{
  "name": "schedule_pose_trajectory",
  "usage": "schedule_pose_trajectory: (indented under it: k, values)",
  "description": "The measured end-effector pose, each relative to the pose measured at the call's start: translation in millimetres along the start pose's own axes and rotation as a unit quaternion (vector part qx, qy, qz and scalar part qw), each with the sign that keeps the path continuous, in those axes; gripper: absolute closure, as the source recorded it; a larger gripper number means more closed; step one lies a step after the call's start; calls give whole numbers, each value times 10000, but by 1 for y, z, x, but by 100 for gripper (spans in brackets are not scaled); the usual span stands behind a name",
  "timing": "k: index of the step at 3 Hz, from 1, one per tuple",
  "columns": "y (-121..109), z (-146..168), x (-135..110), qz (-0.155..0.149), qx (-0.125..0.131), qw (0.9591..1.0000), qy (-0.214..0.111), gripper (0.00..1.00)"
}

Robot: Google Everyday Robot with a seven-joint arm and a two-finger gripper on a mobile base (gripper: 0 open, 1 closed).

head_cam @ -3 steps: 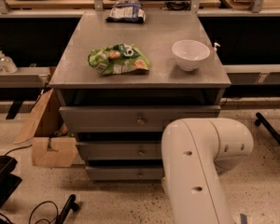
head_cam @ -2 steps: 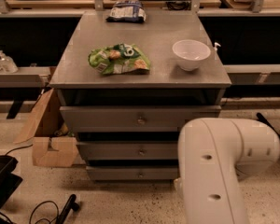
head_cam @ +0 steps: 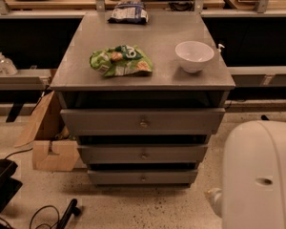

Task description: Close bottom drawer

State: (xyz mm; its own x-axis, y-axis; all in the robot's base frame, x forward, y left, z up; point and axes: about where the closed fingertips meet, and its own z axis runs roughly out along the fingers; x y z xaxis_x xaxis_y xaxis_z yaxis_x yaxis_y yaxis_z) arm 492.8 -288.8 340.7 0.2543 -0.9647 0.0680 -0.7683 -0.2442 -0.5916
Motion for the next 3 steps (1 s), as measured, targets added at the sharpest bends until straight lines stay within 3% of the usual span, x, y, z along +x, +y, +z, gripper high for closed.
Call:
schedule_pose_trajectory:
  k: [1, 2, 3]
  values:
    - [1, -64, 31, 26, 8, 9995, 305, 100]
    - [-15, -133, 43, -198, -63, 9988, 437, 100]
    - [-24, -158, 42, -360, -209, 9983, 414, 100]
